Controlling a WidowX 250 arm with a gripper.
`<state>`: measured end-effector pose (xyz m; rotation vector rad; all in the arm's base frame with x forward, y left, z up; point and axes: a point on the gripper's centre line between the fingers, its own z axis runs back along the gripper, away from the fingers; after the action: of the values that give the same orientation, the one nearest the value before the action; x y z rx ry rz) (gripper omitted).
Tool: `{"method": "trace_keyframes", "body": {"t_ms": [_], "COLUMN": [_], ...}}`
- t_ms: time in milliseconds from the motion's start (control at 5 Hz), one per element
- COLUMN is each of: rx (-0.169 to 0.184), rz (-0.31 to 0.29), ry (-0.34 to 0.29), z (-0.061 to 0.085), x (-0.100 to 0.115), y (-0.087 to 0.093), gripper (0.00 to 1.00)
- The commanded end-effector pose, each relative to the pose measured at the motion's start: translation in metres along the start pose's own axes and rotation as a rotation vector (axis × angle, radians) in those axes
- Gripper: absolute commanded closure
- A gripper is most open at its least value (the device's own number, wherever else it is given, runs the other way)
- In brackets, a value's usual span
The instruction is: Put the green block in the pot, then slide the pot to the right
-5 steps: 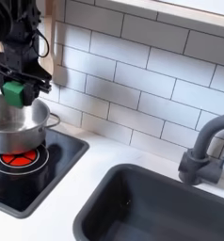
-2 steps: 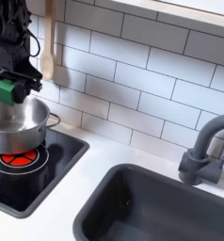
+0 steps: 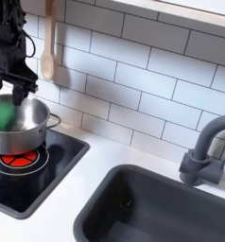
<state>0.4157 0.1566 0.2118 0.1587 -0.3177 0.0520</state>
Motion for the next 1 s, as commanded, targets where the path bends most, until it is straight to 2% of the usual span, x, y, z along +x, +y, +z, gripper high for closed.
{"method": "trace_keyframes", "body": {"t_ms": [0,800], "rx": [-0.006,-0.047], "rz": [-0.011,-0.036], "ry": [0.032,0.129], "z": [-0.008,-0.029], "x": [-0.005,-0.027], "y": [-0.003,-0.013], "gripper": [0.0,0.0]}}
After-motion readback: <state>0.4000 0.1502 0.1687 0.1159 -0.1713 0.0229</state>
